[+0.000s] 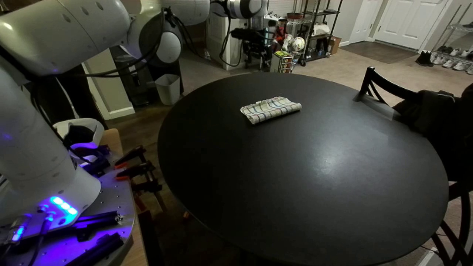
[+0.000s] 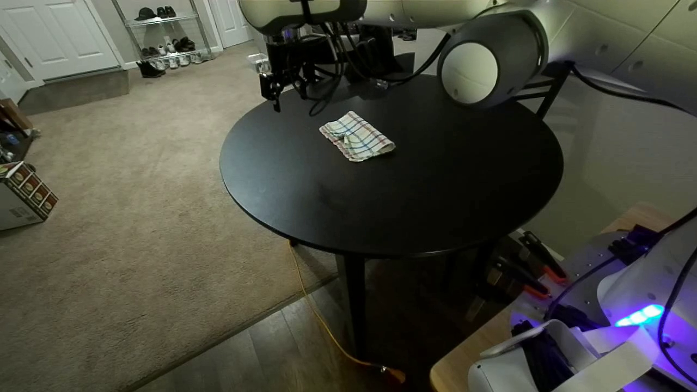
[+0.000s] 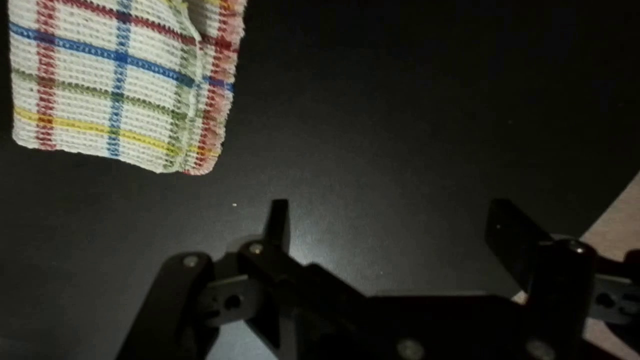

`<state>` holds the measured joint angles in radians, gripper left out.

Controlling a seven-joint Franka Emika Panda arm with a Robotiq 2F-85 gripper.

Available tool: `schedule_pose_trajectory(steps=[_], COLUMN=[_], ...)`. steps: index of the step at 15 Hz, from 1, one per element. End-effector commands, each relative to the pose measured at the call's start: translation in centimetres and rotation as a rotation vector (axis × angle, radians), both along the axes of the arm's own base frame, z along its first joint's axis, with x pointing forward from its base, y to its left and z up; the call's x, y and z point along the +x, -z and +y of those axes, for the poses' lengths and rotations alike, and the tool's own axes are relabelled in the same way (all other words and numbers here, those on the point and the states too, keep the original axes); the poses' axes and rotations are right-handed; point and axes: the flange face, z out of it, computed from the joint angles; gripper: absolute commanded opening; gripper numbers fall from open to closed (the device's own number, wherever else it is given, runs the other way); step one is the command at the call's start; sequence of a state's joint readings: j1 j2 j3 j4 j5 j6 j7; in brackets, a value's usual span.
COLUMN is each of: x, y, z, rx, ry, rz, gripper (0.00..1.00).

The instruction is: Fold the cloth

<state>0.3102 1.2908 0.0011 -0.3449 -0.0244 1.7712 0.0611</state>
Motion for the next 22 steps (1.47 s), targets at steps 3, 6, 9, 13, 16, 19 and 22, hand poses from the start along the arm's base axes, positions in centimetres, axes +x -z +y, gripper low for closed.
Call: schedule_pose_trajectory(steps=[3, 6, 9, 13, 16, 19, 22], x=[1.0, 1.3, 1.2, 1.2, 1.2, 1.2, 1.2], y=[-2.2, -3.6, -2.8, -2.4, -2.4, -2.4, -2.4], z=[0.9, 0.6, 0.9, 1.0, 1.0, 1.0, 1.0], rx=[0.084, 0.124, 0.115, 0.113, 0.113, 0.113, 0.113], ry=[0.201, 0.321, 0.288, 0.287, 0.287, 0.287, 0.287], rz=[-0.131, -0.167, -0.153, -0.149, -0.148, -0.148, -0.148], gripper=[1.0, 1.0, 1.0, 1.0, 1.0, 1.0, 1.0])
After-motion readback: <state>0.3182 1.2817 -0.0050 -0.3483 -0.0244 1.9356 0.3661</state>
